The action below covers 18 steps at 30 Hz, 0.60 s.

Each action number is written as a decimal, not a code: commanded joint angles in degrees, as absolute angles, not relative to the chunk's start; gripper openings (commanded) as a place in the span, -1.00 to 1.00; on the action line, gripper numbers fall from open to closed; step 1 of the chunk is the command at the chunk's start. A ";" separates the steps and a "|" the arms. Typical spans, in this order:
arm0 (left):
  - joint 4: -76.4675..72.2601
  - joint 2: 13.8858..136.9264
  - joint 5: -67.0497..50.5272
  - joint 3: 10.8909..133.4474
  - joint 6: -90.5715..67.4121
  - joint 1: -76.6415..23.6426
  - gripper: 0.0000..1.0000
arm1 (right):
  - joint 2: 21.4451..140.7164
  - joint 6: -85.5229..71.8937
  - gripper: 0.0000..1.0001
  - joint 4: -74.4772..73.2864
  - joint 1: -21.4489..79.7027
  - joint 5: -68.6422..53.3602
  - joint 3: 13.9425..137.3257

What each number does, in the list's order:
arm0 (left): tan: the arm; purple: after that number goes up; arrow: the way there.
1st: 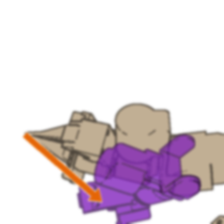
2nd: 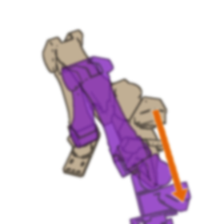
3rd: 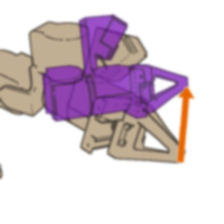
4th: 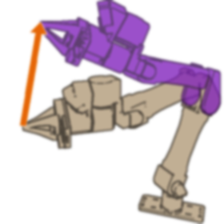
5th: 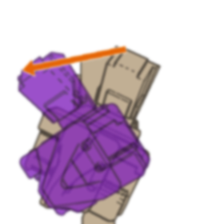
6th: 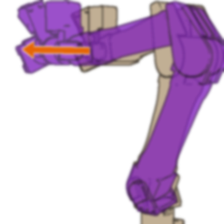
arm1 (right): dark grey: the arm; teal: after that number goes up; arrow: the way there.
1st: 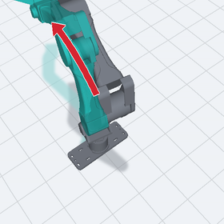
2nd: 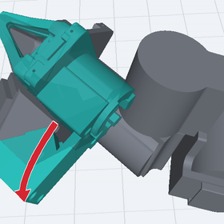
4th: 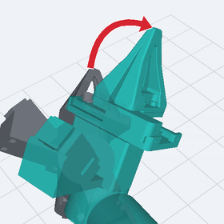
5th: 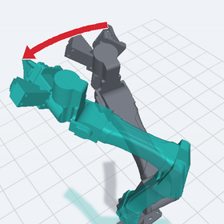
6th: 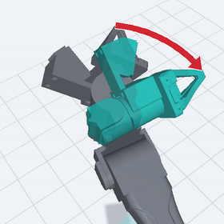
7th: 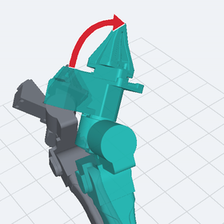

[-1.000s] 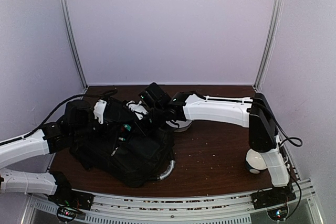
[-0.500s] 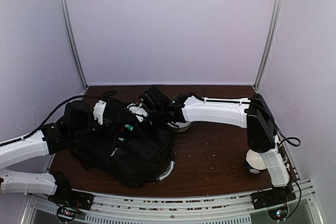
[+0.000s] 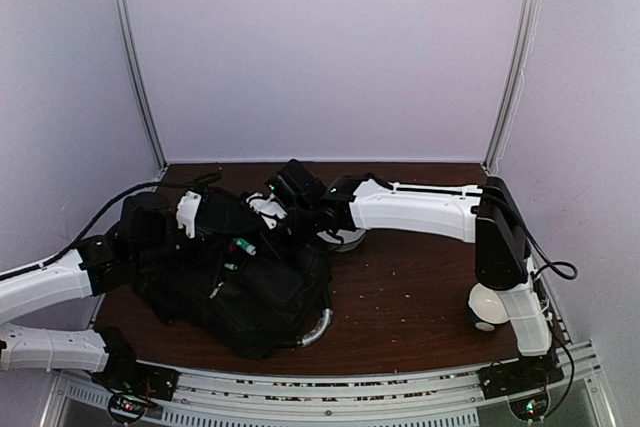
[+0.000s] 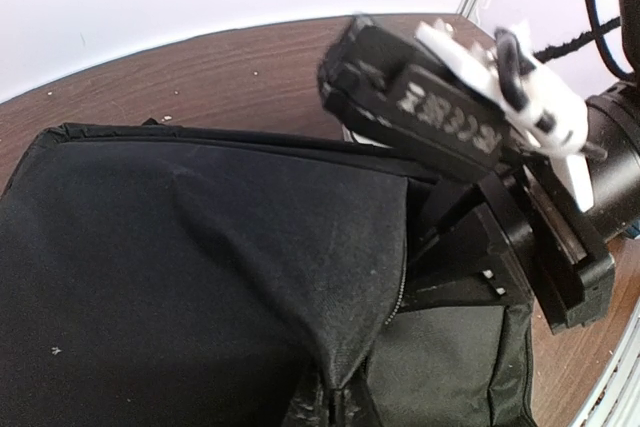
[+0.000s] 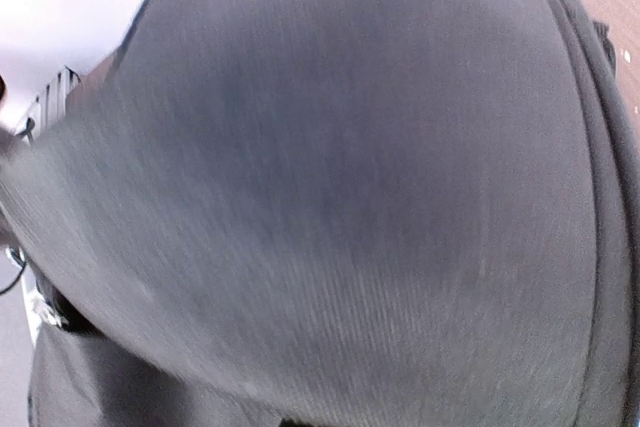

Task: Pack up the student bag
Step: Adjust the glue stick in the second largest pocket of the bag.

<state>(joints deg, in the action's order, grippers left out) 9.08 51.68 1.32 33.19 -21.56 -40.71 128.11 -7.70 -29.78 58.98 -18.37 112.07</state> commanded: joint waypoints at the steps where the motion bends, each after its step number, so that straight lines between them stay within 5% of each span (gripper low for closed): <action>1: 0.49 49.66 -0.07 34.00 -21.45 -41.22 -1.00 | 131.49 -9.02 -0.98 -29.63 58.85 -18.18 117.21; 18: -0.44 51.53 -1.38 34.18 -21.88 -41.28 -1.00 | 135.33 -15.13 -0.82 -20.60 59.44 -17.19 120.33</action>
